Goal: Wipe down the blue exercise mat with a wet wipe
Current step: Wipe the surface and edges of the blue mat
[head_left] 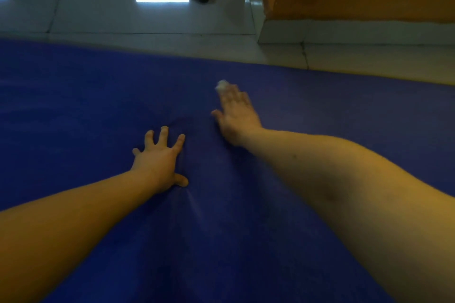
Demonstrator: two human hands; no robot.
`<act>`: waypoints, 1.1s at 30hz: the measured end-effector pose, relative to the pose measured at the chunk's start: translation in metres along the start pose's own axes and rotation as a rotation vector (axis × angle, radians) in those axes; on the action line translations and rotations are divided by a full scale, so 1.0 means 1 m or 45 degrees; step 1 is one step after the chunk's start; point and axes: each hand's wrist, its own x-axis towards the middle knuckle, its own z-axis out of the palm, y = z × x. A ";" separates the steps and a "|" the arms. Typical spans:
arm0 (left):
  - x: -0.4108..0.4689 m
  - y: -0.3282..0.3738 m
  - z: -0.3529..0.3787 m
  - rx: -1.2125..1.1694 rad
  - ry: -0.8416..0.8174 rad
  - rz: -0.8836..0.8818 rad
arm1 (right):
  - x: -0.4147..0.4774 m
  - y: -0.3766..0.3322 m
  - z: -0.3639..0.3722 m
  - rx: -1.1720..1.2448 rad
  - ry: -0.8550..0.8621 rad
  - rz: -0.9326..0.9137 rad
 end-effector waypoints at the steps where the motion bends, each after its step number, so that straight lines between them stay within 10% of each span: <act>1: 0.000 0.000 0.000 -0.007 -0.006 0.001 | 0.004 0.020 -0.008 0.000 0.057 0.138; 7: 0.002 0.001 -0.001 -0.034 -0.027 0.010 | 0.034 0.071 -0.036 0.010 0.098 0.936; 20: 0.001 -0.002 -0.003 -0.037 -0.013 0.021 | 0.080 -0.071 -0.002 -0.010 -0.171 -0.012; 29: 0.001 0.002 -0.006 -0.005 -0.045 0.024 | 0.051 0.082 -0.052 -0.006 0.036 0.860; 33: 0.003 0.002 -0.007 -0.014 -0.044 0.027 | 0.055 0.031 -0.034 0.078 0.111 0.783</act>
